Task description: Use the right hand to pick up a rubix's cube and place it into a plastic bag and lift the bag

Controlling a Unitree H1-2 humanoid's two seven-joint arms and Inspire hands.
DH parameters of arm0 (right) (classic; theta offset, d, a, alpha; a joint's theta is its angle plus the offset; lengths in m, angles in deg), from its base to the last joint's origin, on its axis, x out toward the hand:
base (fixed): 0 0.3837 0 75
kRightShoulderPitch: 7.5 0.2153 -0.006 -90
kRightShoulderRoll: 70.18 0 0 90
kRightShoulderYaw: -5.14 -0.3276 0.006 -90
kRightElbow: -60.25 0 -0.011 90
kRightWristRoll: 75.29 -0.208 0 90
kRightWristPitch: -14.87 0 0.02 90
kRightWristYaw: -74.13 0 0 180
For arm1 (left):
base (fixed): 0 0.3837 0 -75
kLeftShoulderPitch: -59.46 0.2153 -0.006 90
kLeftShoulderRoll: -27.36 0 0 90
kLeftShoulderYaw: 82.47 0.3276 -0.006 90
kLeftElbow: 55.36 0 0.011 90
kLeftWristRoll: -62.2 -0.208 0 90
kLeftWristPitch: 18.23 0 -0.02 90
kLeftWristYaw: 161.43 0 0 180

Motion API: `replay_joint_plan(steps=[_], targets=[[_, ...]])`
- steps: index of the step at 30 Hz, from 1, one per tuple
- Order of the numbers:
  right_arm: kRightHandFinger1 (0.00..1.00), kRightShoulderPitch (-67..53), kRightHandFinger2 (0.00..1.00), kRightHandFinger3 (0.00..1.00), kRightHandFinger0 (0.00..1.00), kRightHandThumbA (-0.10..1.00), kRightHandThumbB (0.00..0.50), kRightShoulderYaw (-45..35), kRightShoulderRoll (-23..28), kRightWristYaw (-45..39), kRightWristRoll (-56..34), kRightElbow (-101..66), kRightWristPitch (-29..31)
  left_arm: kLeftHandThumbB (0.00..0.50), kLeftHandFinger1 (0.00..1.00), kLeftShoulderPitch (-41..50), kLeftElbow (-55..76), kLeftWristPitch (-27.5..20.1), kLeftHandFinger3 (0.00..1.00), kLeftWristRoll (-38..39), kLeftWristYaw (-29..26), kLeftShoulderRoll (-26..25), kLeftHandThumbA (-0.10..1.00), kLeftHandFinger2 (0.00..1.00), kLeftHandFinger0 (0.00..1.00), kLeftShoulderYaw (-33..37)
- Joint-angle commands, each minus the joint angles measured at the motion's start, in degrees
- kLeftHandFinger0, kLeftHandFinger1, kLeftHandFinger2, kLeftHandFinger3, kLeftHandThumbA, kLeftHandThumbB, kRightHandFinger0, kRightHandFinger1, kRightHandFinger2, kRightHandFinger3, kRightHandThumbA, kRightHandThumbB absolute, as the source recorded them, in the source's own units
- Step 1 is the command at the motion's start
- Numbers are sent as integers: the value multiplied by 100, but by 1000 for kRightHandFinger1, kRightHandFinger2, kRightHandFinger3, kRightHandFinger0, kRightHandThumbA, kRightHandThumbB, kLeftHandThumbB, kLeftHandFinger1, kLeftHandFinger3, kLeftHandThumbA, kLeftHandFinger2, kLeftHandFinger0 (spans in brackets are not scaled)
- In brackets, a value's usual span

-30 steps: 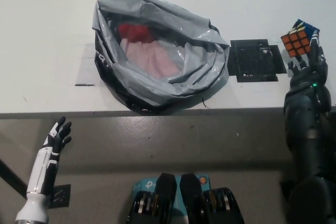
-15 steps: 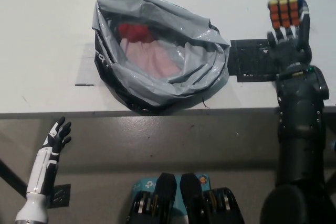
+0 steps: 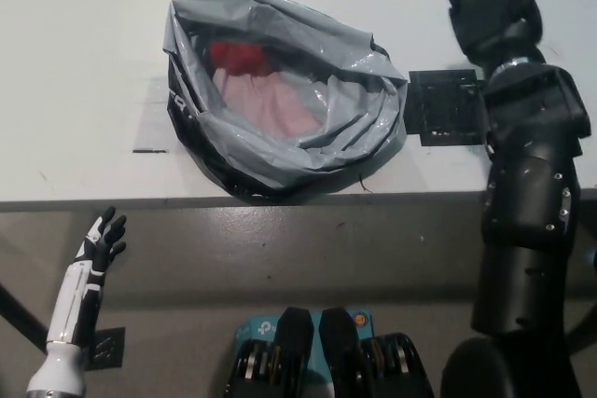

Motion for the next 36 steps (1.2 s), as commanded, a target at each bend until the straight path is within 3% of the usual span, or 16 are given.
replay_joint_plan(steps=[1, 2, 3, 5, 7, 8, 10, 12, 16, 20, 24, 28, 32, 33, 34, 36], targets=[[272, 258, 830, 674, 0, -100, 122, 486, 8, -308, 329, 165, 80, 130, 1000, -65, 190, -106, 1000, -11, 1, -47, 1000, 1000, 1000, -38], [258, 270, 823, 720, 0, -100, 111, 634, 28, -278, 464, 287, 100, 127, 1000, -66, 196, -103, 1000, -30, -3, -51, 1000, 1000, 1000, -34], [242, 291, 798, 624, 0, -100, 110, 768, 49, -308, 620, 447, 184, 123, 1000, -75, 198, -97, 1000, -19, 4, -53, 1000, 1000, 1000, -33], [259, 355, 821, 570, 0, -100, 101, 997, 91, -382, 865, 803, 367, 125, 1000, -109, 191, -90, 1000, -3, 9, -57, 1000, 1000, 1000, -38], [297, 428, 856, 677, 0, -100, 102, 1090, 100, -427, 902, 1103, 464, 131, 1000, -129, 192, -72, 1000, -17, 5, -66, 1000, 1000, 1000, -40], [331, 475, 856, 838, 0, -100, 104, 1160, 95, -467, 967, 1335, 544, 139, 1000, -138, 192, -66, 1000, -25, 14, -73, 1000, 1000, 1000, -31], [369, 580, 892, 1000, 0, -100, 111, 1259, 74, -524, 1098, 1829, 757, 142, 1000, -152, 194, -72, 1000, -47, 13, -71, 1000, 1000, 1000, -18], [384, 655, 899, 1000, 0, -100, 122, 1309, 68, -542, 1181, 2142, 884, 138, 1000, -153, 195, -80, 1000, -54, 11, -69, 1000, 1000, 1000, -14], [412, 844, 882, 869, 0, -100, 132, 1548, 100, -699, 1518, 2934, 1330, 144, 1000, -170, 184, -69, 1000, -10, 26, -62, 1000, 1000, 1000, -15], [372, 1100, 794, 816, 0, -100, 154, 1759, 92, -685, 1870, 3701, 1851, 139, 1000, -182, 203, -53, 1000, -20, 37, -68, 1000, 1000, 1000, -4], [359, 1385, 772, 805, 0, -100, 160, 1889, 97, -557, 2090, 4267, 2080, 136, 1000, -210, 202, -46, 1000, -46, 20, -64, 1000, 1000, 1000, -1], [363, 1547, 790, 790, 0, -100, 172, 2006, 104, -564, 2271, 4586, 2330, 145, 1000, -237, 203, -49, 1000, -48, 26, -67, 1000, 1000, 1000, 6], [438, 1691, 827, 767, 17, -100, 203, 2199, 105, -478, 2579, 4791, 2515, 162, 1000, -269, 228, -5, 1000, -41, 41, -74, 1000, 1000, 1000, 14], [447, 1730, 808, 755, 31, -11, 200, 2437, 128, -382, 2877, 4835, 2542, 163, 1000, -278, 228, 1, 1000, -37, 38, -72, 1000, 1000, 1000, 11], [447, 1747, 808, 755, 31, -11, 200, 2537, 139, -340, 3001, 4854, 2537, 163, 1000, -279, 228, 1, 1000, -35, 37, -72, 1000, 1000, 1000, 10], [594, 1819, 960, 986, 146, 204, 245, 2714, 189, -317, 3190, 4877, 2388, 159, 1000, -319, 226, 17, 1000, -21, 46, -71, 1000, 1000, 1000, 15]])
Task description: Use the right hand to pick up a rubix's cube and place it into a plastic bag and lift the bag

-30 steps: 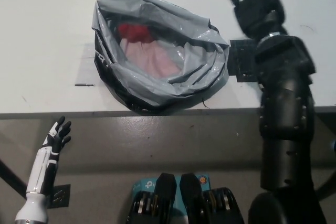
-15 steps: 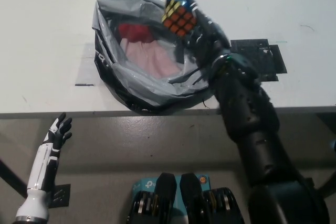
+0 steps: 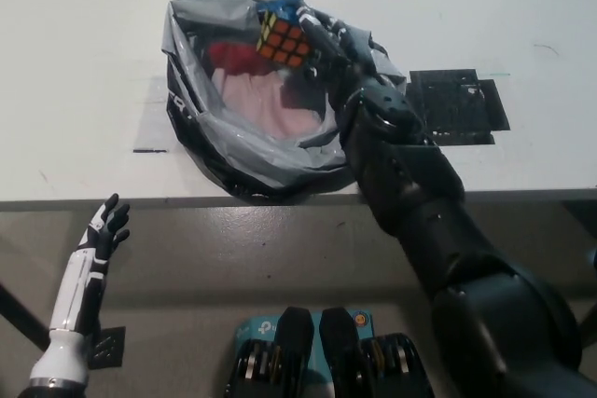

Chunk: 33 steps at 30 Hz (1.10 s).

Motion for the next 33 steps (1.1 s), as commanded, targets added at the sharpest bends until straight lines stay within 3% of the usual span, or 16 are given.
replay_joint_plan(steps=[1, 2, 3, 4, 5, 10, 18, 22, 23, 27, 28, 33], targets=[[893, 613, 1000, 1000, 420, 358, 290, 532, 122, -90, 862, -3, 306, 163, 1000, -138, 202, -18, 1000, 0, 55, -72, 1000, 1000, 1000, -4], [1000, 582, 1000, 1000, 668, 406, 363, 605, 145, -208, 881, -56, 251, 168, 1000, -120, 214, -4, 1000, -1, 64, -66, 1000, 1000, 1000, 8], [1000, 566, 1000, 1000, 788, 469, 319, 674, 174, -363, 898, -96, 203, 161, 1000, -112, 227, 5, 1000, 1, 69, -60, 1000, 1000, 1000, 15], [1000, 532, 1000, 1000, 1000, 535, 317, 826, 252, -726, 942, -171, 150, 160, 1000, -130, 220, 0, 1000, -8, 71, -50, 1000, 1000, 1000, 31], [1000, 483, 1000, 1000, 1000, 580, 333, 971, 305, -1019, 989, -263, 114, 169, 1000, -133, 203, -14, 1000, -9, 76, -53, 1000, 1000, 1000, 37], [1000, 313, 1000, 1000, 1000, 601, 361, 1252, 376, -1334, 1091, -553, -135, 151, 1000, -39, 211, -53, 1000, -25, 73, -32, 1000, 1000, 1000, 66], [1000, 46, 1000, 1000, 1000, 533, 306, 1365, 410, -1424, 1249, -1010, -490, 124, 1000, 60, 190, -73, 1000, 38, 89, -5, 1000, 1000, 1000, 52], [1000, -139, 1000, 1000, 1000, 593, 307, 1421, 436, -1403, 1430, -1351, -571, 109, 1000, 170, 215, -75, 1000, 35, 93, 10, 999, 1000, 1000, 54], [1000, -176, 1000, 1000, 1000, 632, 304, 1505, 503, -1334, 1619, -1524, -385, 109, 1000, 182, 221, -62, 1000, 29, 91, 8, 997, 1000, 1000, 52], [1000, -331, 1000, 1000, 1000, 587, 272, 1503, 652, -1153, 1880, -2443, -158, 124, 1000, 200, 257, 22, 1000, 51, 101, -8, 1000, 1000, 1000, 35], [1000, -388, 1000, 1000, 1000, 626, 268, 1552, 773, -1099, 2068, -2906, -140, 117, 1000, 203, 263, 56, 1000, 54, 95, -4, 1000, 1000, 1000, 29], [1000, -485, 1000, 1000, 1000, 701, 322, 1722, 1164, -1013, 2720, -3954, -266, 105, 1000, 221, 154, -151, 1000, 35, 85, 0, 1000, 1000, 1000, 34]])
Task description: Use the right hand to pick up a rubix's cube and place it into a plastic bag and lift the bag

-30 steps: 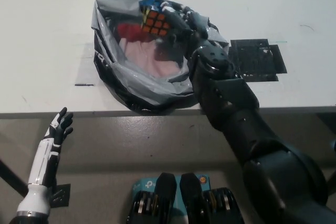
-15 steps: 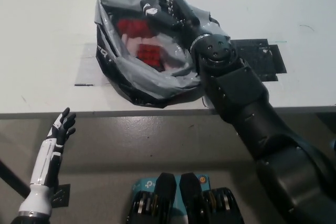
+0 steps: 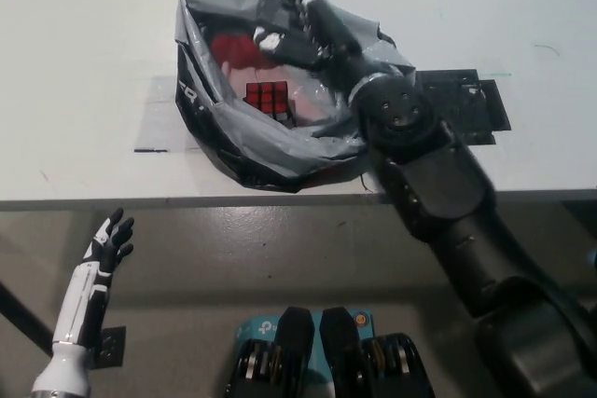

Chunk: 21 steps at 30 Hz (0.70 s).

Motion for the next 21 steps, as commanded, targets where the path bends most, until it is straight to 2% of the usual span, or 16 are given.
replay_joint_plan(steps=[1, 3, 4, 6, 7, 8, 11, 12, 16, 19, 21], targets=[[1000, 221, 1000, 1000, 1000, 717, 354, 301, 667, 70, 1162, -1787, -7, 114, 1000, 10, 121, -223, 1000, 38, 19, -7, 1000, 1000, 1000, -18], [1000, 145, 1000, 1000, 1000, 693, 382, 508, 1008, -214, 1427, -2152, -277, 121, 1000, 73, 107, -256, 1000, 44, -8, 14, 1000, 1000, 1000, -37], [1000, 121, 1000, 1000, 1000, 722, 420, 559, 1097, -250, 1507, -2201, -317, 124, 1000, 97, 115, -252, 1000, 28, -22, 20, 1000, 1000, 1000, -41], [1000, 102, 1000, 1000, 1000, 739, 422, 679, 1298, -178, 1773, -2190, -383, 116, 1000, 96, 104, -269, 1000, 5, -40, 28, 1000, 1000, 1000, -44], [1000, 84, 1000, 1000, 1000, 722, 408, 699, 1339, -140, 1826, -2170, -393, 109, 1000, 106, 111, -263, 1000, -8, -47, 33, 1000, 1000, 1000, -42], [1000, 35, 1000, 1000, 1000, 659, 394, 729, 1463, 2, 1962, -2030, -327, 97, 1000, 107, 107, -253, 1000, -18, -53, 45, 1000, 1000, 1000, -36], [1000, 18, 1000, 1000, 1000, 623, 375, 756, 1600, 116, 2077, -1856, -288, 84, 1000, 39, 58, -288, 1000, -56, -65, 33, 1000, 1000, 1000, -34], [1000, 7, 1000, 1000, 1000, 603, 362, 763, 1633, 145, 2109, -1753, -198, 94, 1000, 23, 46, -272, 1000, -62, -71, 30, 1000, 1000, 1000, -41], [1000, -151, 1000, 1000, 1000, 605, 388, 782, 1692, 173, 2251, -1693, -171, 90, 1000, 94, 82, -254, 1000, -77, -83, 53, 1000, 1000, 1000, -43], [1000, -222, 1000, 1000, 1000, 605, 394, 769, 1704, 151, 2314, -1604, -198, 105, 1000, 98, 41, -299, 1000, -95, -82, 53, 1000, 1000, 1000, -35], [1000, -239, 1000, 1000, 1000, 606, 395, 759, 1701, 134, 2312, -1527, -187, 94, 1000, 94, 23, -321, 1000, -95, -77, 50, 1000, 1000, 1000, -35]])
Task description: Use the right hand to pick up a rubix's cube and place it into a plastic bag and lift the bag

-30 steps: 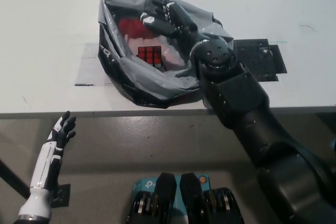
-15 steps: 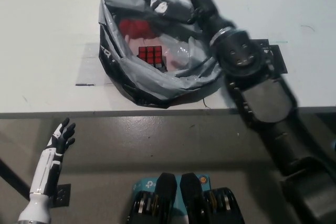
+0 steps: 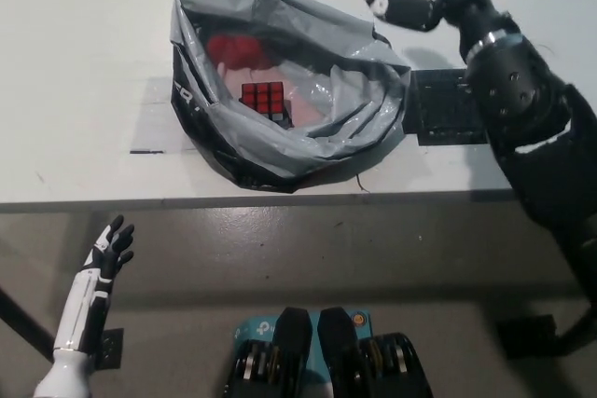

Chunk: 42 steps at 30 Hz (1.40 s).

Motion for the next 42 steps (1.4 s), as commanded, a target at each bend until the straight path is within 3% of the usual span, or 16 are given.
replay_joint_plan(steps=[1, 7, 16, 17, 26, 35, 42], targets=[[1000, 101, 1000, 1000, 1000, 632, 406, 16, 48, 71, 419, 210, 24, 91, 1000, 63, 72, -285, 1000, -55, -67, 10, 1000, 1000, 1000, -31], [1000, 130, 1000, 1000, 1000, 621, 407, 46, -125, -47, 458, 668, 99, 100, 1000, 137, 120, -257, 1000, -41, -88, 7, 1000, 1000, 1000, -90], [1000, 119, 1000, 1000, 1000, 700, 444, 132, -260, -186, 537, 1100, 198, 83, 1000, 135, 55, -340, 1000, -49, -72, 4, 1000, 1000, 1000, -92], [1000, 176, 1000, 1000, 1000, 709, 469, 169, -288, -177, 583, 1280, 221, 88, 1000, 99, 31, -341, 1000, -46, -86, 15, 1000, 1000, 1000, -100], [1000, 244, 1000, 1000, 1000, 711, 481, 212, -345, -266, 611, 1747, 198, 84, 1000, 131, 16, -360, 1000, -65, -96, 34, 1000, 1000, 1000, -106], [1000, 442, 1000, 1000, 1000, 745, 479, 672, -371, 145, 1318, 2225, 42, 95, 1000, 178, 58, -355, 1000, -74, -96, -7, 1000, 1000, 1000, -155], [1000, 395, 1000, 1000, 1000, 751, 486, 736, -387, 364, 1500, 2303, -7, 49, 1000, 165, 14, -399, 1000, -109, -62, -30, 1000, 1000, 1000, -138]])
